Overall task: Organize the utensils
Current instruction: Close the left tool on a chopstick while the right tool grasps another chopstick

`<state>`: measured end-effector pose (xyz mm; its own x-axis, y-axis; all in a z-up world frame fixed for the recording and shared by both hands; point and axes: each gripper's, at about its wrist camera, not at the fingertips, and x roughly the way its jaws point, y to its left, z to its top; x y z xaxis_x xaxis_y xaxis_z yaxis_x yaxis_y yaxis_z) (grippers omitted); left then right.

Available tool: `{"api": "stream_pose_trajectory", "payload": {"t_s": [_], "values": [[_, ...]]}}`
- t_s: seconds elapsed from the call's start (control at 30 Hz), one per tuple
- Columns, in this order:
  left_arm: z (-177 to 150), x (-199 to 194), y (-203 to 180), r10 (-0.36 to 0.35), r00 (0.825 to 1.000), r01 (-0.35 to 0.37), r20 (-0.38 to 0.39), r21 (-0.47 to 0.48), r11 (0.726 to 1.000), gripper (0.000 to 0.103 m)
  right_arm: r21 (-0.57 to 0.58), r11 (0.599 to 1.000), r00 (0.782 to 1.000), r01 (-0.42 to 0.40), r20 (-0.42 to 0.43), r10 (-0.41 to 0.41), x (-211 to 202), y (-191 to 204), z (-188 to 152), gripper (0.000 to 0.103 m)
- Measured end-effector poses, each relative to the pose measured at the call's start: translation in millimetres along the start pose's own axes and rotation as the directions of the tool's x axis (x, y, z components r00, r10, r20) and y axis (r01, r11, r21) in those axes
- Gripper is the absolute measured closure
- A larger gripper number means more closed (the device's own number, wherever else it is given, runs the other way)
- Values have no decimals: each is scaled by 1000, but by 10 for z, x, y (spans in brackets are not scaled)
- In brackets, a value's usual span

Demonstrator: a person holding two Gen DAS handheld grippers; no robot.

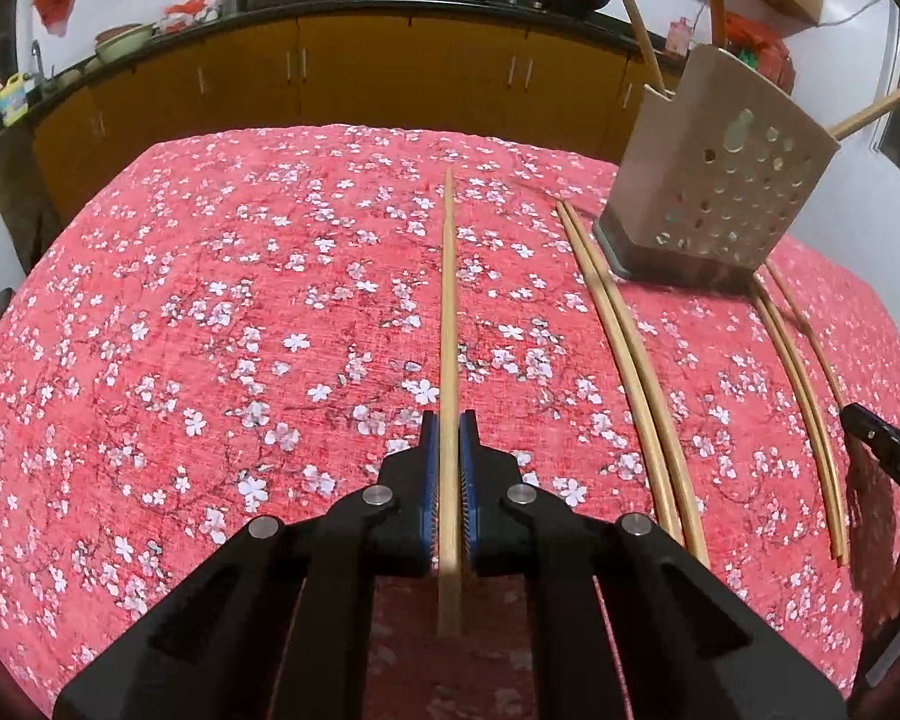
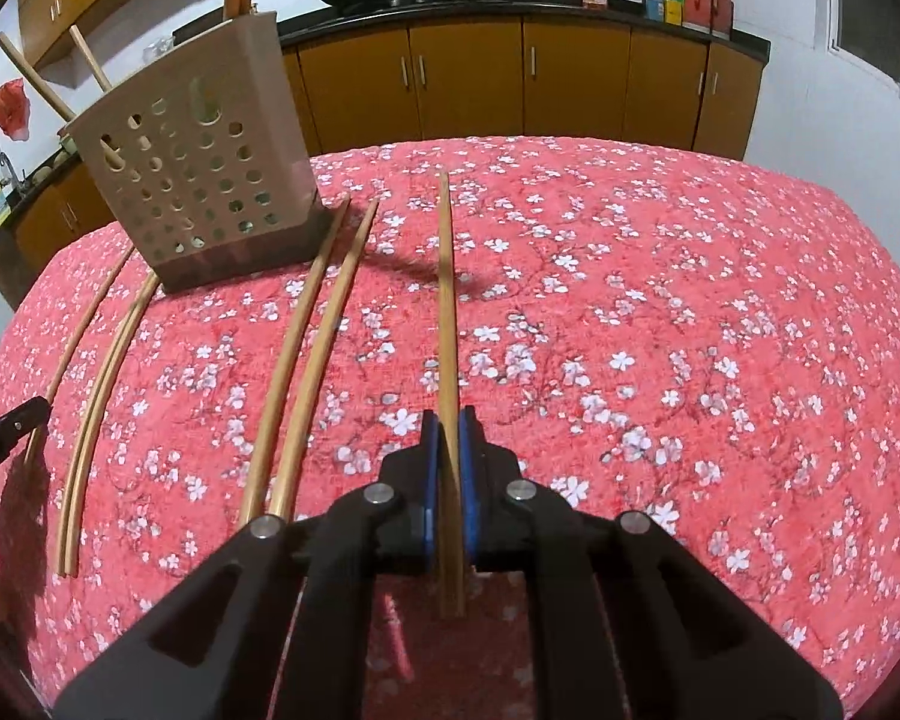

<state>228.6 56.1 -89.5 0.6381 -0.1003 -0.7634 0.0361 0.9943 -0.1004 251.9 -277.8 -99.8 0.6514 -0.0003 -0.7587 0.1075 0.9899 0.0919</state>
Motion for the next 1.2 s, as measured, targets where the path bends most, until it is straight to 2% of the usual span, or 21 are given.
{"api": "stream_pose_trajectory", "payload": {"t_s": [0.13, 0.9, 1.07, 1.2], "values": [[-2, -27, 52, -23, 1000, 23, 1, -20, 1000, 95, 2, 1000, 1000, -3, 0, 3, 5, -4, 2, 95], [-10, -55, 51, -33, 999, 33, 1, -40, 999, 94, 10, 1000, 1000, -9, 1, 9, 4, -1, -9, 95], [-89, -114, -32, -5, 1000, 5, -3, 4, 1000, 94, 5, 1000, 1000, -7, 0, 7, -36, 5, -66, 95], [-124, -137, -25, -17, 1000, 17, -3, -3, 1000, 95, 17, 1000, 1000, -25, 0, 25, -52, -24, -82, 95]]}}
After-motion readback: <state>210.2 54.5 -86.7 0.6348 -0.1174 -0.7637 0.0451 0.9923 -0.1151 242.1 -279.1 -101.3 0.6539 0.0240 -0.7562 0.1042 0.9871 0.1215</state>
